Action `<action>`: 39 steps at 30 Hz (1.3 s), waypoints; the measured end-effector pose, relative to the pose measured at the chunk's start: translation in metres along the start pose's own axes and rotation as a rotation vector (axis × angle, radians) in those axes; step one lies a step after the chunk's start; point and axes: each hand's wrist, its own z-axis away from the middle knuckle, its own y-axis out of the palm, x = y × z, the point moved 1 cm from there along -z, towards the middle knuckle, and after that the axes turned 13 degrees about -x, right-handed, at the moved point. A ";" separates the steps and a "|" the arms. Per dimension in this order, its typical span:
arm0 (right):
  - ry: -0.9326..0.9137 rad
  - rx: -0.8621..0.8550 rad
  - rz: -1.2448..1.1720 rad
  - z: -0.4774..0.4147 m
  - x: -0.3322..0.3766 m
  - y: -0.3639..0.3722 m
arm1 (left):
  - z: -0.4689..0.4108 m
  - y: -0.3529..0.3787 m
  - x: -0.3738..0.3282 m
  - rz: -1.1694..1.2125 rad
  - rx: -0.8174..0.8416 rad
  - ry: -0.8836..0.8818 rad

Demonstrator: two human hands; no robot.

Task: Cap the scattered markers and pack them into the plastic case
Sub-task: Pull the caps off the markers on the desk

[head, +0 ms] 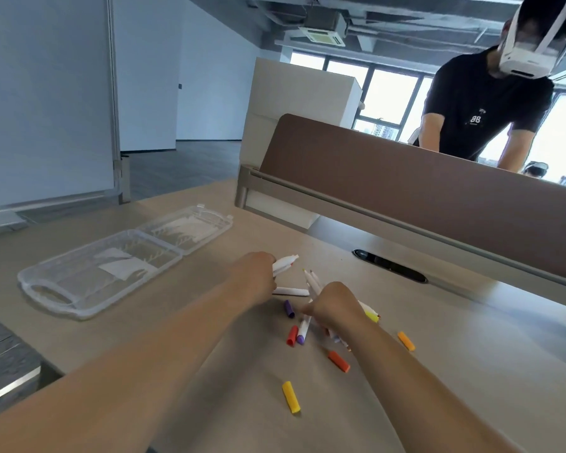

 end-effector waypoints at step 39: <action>0.168 -0.214 -0.390 -0.096 -0.126 -0.066 | -0.037 0.072 -0.122 -0.239 0.113 0.569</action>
